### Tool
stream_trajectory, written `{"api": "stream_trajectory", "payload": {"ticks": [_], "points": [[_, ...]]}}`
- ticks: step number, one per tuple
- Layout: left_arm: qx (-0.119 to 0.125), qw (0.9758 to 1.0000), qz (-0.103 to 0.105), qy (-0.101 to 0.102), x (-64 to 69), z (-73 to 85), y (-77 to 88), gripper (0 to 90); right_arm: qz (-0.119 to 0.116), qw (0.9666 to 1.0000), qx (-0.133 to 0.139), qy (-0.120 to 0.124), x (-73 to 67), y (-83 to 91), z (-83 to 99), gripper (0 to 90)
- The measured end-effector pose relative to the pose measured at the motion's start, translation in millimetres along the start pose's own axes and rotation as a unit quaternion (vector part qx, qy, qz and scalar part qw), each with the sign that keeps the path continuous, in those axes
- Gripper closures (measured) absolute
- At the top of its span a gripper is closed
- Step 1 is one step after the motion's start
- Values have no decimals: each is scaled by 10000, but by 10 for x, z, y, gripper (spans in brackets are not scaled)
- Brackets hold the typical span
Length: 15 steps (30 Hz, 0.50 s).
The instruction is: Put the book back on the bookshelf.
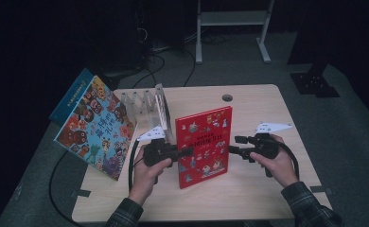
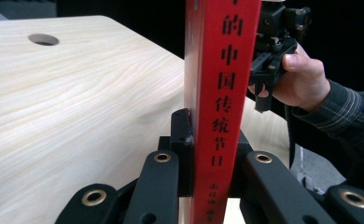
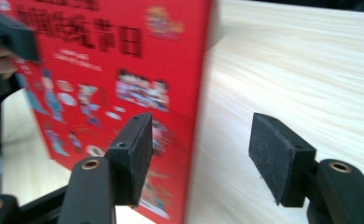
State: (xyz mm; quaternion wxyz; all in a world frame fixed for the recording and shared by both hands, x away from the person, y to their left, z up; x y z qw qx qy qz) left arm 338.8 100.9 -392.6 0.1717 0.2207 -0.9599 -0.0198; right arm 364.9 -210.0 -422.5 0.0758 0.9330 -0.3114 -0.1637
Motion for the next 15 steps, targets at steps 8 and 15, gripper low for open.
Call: {"api": "stream_trajectory", "payload": {"ticks": [8, 15], "points": [[65, 9997, -229, -2, -23, -60, 138, 792, 1502, 9857, -508, 564, 421, 66, 167, 324], [164, 9992, -355, 14, -22, -102, 300, 792, 2087, 9706, -1079, 522, 732, 70, 421, 309]]}}
Point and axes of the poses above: each handheld gripper's, and its own axes: y roughly backward along the jaws, z roughly out of its underside, x roughly to its right, the point moved 3 cm from there along -y, roughly forward along the jaws, and after that the axes turned 13 degrees about x, right-handed, at the moved point
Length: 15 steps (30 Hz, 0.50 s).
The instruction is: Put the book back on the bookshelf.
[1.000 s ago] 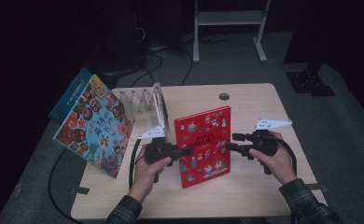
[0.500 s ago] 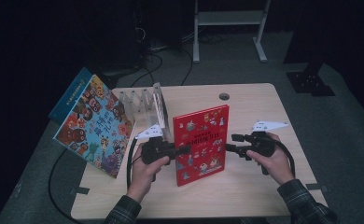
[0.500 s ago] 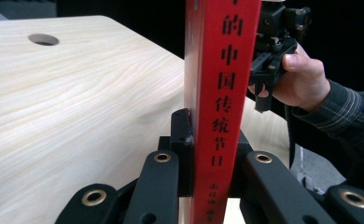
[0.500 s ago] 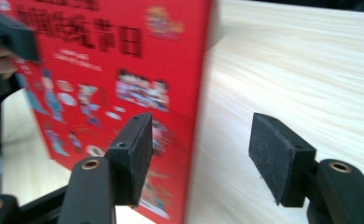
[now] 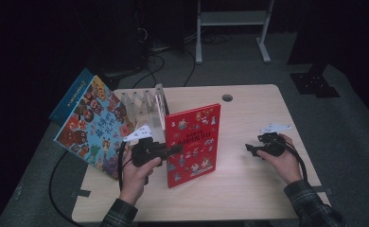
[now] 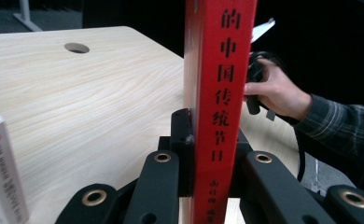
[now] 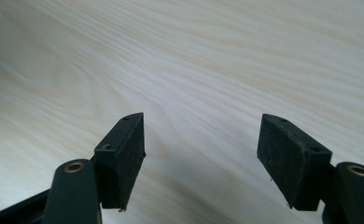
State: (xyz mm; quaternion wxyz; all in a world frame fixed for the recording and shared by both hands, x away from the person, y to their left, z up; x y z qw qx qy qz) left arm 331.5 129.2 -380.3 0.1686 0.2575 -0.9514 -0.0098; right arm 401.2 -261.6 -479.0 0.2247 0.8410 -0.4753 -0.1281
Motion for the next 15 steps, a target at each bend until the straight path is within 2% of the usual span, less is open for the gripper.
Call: {"api": "stream_trajectory", "payload": {"ticks": [9, 12, 15], "points": [[127, 9996, -243, -11, -6, -31, 308, 792, 265, 9991, -303, -140, 144, -98, 163, 278], [193, 9993, -327, 1, -16, -43, 414, 792, 294, 9988, -284, -259, 172, -107, 175, 259], [278, 9987, -425, 58, -33, -54, 520, 792, 377, 9987, -193, -282, 203, -123, 200, 165]]}}
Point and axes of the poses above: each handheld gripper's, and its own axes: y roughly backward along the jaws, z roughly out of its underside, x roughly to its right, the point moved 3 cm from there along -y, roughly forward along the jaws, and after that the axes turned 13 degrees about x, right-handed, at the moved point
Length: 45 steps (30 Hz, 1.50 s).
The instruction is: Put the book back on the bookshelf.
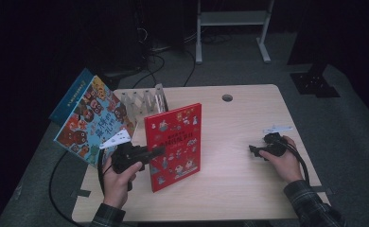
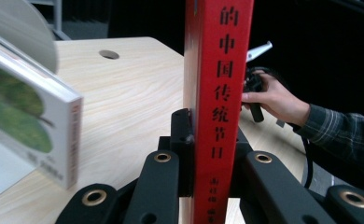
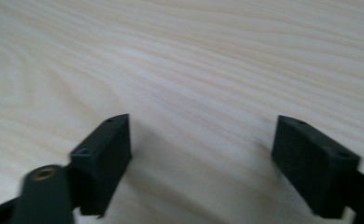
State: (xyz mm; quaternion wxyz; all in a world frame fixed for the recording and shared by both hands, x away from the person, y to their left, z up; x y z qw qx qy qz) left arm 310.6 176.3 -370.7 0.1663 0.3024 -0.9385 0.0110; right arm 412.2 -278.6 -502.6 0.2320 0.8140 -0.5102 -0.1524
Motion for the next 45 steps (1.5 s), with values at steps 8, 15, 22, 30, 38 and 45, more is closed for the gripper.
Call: {"api": "stream_trajectory", "payload": {"ticks": [8, 15, 22, 30, 38, 45], "points": [[286, 9990, -344, 70, -72, -64, 367, 792, 110, 9997, 213, -82, 6, -13, 43, 125], [472, 9963, -719, 91, -174, -103, 679, 792, 109, 9997, 211, -85, 5, -12, 43, 125], [668, 9908, -1179, -22, -265, -181, 942, 792, 111, 9997, 213, -84, 5, -13, 43, 125], [832, 9781, -1901, -174, -407, -265, 997, 792, 111, 9997, 214, -87, 5, -13, 43, 125], [963, 9658, -2379, -359, -514, -359, 867, 792, 109, 9997, 214, -88, 6, -13, 43, 125], [1044, 9571, -2674, -403, -647, -427, 680, 792, 109, 9997, 215, -92, 6, -13, 42, 125]]}}
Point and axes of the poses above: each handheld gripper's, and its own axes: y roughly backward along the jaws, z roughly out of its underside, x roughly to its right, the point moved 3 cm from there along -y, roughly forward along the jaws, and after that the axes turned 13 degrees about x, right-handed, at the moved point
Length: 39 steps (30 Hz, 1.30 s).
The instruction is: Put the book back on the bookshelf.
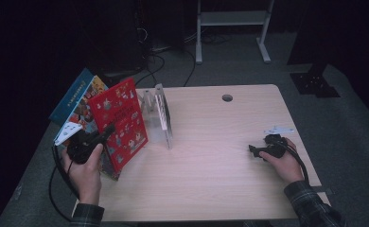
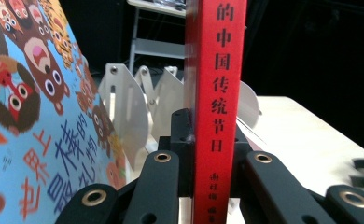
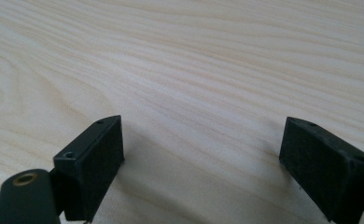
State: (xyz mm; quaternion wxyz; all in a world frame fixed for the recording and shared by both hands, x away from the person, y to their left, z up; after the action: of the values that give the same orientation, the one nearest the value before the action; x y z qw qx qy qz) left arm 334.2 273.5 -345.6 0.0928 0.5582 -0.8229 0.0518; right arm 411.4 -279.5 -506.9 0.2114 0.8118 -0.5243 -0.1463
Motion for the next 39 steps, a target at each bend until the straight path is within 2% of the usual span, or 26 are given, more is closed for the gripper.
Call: {"api": "stream_trajectory", "payload": {"ticks": [7, 10, 13, 15, 22, 26, 31, 34, 39], "points": [[-31, 9999, -135, -92, -26, 18, -248, 792, -10, 10000, -5, 11, 4, -2, -1, 124], [-30, 9998, -161, -65, -47, 37, -337, 792, -9, 10000, -4, 7, 4, -2, -2, 124], [-56, 9996, -224, -156, -57, 44, -419, 792, -10, 10000, -3, 8, 4, -2, -2, 124], [-51, 9997, -235, -98, -69, 52, -453, 792, -10, 10000, -5, 9, 4, -2, -2, 124], [-26, 9993, -341, -151, -106, 66, -579, 792, -11, 10000, -4, 11, 6, -4, -3, 124], [9, 9993, -364, -95, -137, 74, -658, 792, -13, 10000, -2, 13, 6, -5, -4, 124], [-2, 9988, -413, -262, -128, 107, -747, 792, -16, 10000, 1, 19, 8, -6, -4, 124], [-87, 9982, -464, -371, -118, 143, -775, 792, -17, 10000, -1, 13, 8, -6, -4, 124], [-131, 9969, -518, -581, -78, 189, -731, 790, -15, 10000, 2, 8, 7, -6, -4, 124]]}}
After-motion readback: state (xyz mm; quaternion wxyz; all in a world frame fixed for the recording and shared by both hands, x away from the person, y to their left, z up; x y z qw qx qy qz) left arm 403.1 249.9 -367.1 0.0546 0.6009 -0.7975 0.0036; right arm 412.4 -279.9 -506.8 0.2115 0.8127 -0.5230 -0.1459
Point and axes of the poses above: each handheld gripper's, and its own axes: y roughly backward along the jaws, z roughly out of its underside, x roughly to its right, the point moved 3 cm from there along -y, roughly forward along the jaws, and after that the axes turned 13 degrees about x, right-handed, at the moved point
